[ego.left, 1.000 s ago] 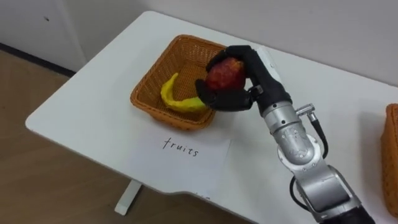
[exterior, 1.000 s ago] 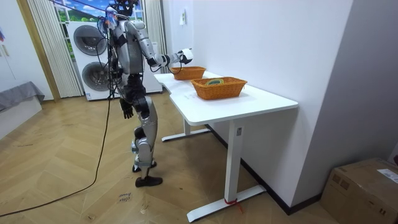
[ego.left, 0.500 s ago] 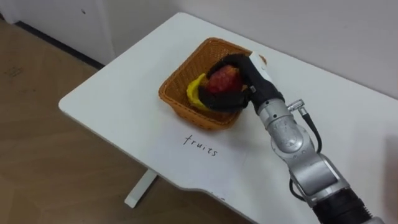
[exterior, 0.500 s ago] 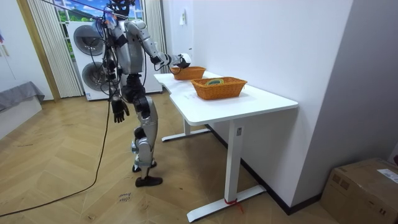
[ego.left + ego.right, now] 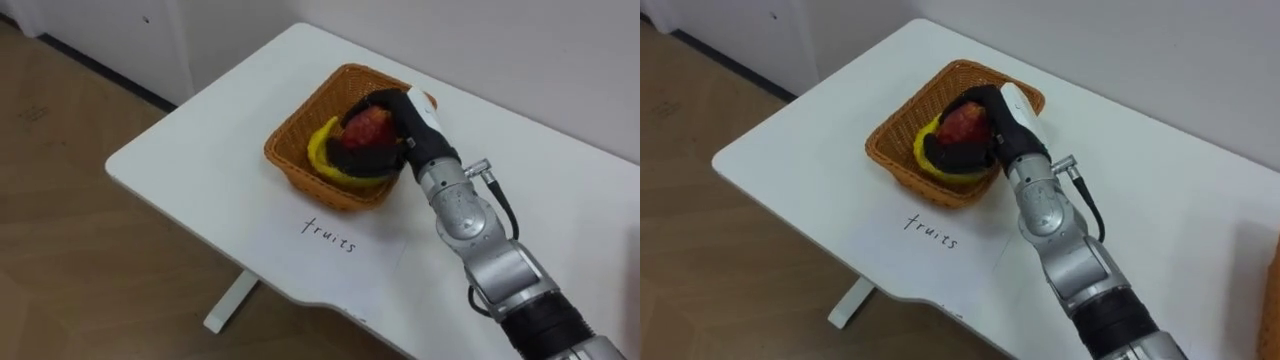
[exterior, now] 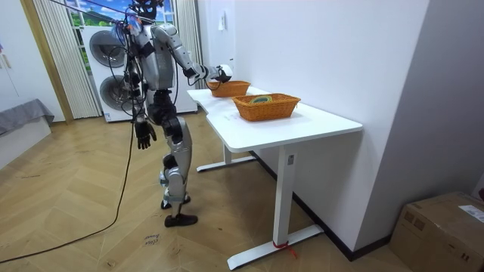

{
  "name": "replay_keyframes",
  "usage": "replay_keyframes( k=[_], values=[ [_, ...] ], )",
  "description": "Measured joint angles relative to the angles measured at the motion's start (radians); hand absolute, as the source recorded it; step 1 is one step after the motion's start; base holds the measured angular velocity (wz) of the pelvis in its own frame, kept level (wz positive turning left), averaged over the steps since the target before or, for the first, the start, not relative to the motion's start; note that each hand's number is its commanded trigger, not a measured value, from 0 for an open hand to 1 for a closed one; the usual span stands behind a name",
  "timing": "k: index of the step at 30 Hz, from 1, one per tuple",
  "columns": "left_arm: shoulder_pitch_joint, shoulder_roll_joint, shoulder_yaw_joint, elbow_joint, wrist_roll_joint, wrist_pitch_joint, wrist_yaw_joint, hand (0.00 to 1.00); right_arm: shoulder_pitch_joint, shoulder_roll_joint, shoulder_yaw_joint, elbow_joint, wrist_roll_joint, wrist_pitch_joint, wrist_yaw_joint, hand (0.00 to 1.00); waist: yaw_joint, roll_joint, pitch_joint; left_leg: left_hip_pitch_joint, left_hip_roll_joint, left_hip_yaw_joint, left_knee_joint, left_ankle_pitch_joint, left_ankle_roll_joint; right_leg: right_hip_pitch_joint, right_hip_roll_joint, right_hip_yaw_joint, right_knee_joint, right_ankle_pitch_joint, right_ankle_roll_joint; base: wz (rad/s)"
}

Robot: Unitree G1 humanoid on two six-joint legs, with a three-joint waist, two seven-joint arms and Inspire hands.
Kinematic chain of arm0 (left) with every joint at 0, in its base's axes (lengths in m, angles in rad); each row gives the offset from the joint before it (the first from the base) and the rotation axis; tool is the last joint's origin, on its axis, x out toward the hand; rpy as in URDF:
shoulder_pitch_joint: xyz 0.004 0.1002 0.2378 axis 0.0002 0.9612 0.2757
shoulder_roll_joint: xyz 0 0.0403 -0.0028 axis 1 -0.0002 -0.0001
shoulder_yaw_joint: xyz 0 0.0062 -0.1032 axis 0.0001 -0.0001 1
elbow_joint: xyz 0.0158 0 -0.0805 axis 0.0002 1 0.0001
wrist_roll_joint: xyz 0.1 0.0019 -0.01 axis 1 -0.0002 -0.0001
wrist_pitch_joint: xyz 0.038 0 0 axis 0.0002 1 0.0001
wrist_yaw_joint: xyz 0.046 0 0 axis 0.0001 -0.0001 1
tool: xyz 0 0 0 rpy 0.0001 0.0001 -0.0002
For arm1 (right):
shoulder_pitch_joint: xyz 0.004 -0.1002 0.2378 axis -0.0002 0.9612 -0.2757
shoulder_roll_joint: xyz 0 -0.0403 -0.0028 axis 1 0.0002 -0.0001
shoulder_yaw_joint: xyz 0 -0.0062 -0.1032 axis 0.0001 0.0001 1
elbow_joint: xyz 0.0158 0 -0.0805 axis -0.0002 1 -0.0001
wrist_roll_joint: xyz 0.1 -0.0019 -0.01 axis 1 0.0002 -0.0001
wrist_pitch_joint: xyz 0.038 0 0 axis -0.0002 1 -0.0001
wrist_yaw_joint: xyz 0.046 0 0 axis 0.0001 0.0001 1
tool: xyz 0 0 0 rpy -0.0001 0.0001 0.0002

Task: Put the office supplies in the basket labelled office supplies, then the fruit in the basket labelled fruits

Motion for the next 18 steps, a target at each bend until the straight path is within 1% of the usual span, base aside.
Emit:
replay_keyframes(
  k=[2, 6, 10, 15, 18],
  values=[
    [0.0, 0.001, -0.001, 0.001, 0.0, 0.002, -0.002, 0.0, -0.007, 0.0, 0.0, 0.009, -0.001, 0.002, 0.0, 0.0, 0.001, -0.004, -0.0029, 0.0, 0.0, -0.001, 0.0, 0.003, 0.0, 0.001, -0.001, -0.003, 0.001, -0.001, 0.001, 0.04],
    [0.0, 0.002, -0.001, 0.0, 0.0, 0.001, -0.009, 0.0, -0.027, -0.001, -0.002, 0.055, -0.001, 0.001, -0.005, 0.0, 0.0, -0.009, -0.0053, 0.007, -0.001, -0.005, -0.001, 0.003, 0.001, 0.009, -0.001, -0.002, 0.0, -0.002, 0.003, 0.06],
    [0.0, 0.003, -0.001, 0.001, 0.0, 0.001, -0.017, 0.0, -0.042, -0.001, -0.002, 0.061, 0.002, 0.001, -0.011, 0.0, 0.003, -0.011, -0.004, 0.008, -0.001, -0.005, -0.001, 0.003, 0.001, 0.012, -0.002, -0.003, 0.0, -0.003, 0.005, 0.0],
    [0.0, 0.003, -0.001, 0.001, 0.0, 0.001, -0.026, 0.0, -0.043, -0.001, -0.002, 0.061, 0.001, 0.001, -0.012, 0.0, 0.004, -0.01, -0.0029, 0.009, -0.001, -0.004, 0.0, 0.003, 0.001, 0.012, -0.002, -0.001, 0.0, -0.003, 0.005, 0.0],
    [-0.003, 0.003, -0.002, -0.001, 0.0, 0.001, -0.026, 0.0, -0.043, -0.001, -0.002, 0.065, 0.002, 0.001, -0.016, 0.0, 0.002, -0.007, -0.0008, 0.009, -0.001, -0.003, 0.0, 0.003, 0.0, 0.012, -0.002, 0.002, 0.0, -0.003, 0.005, 0.0]
  ],
)
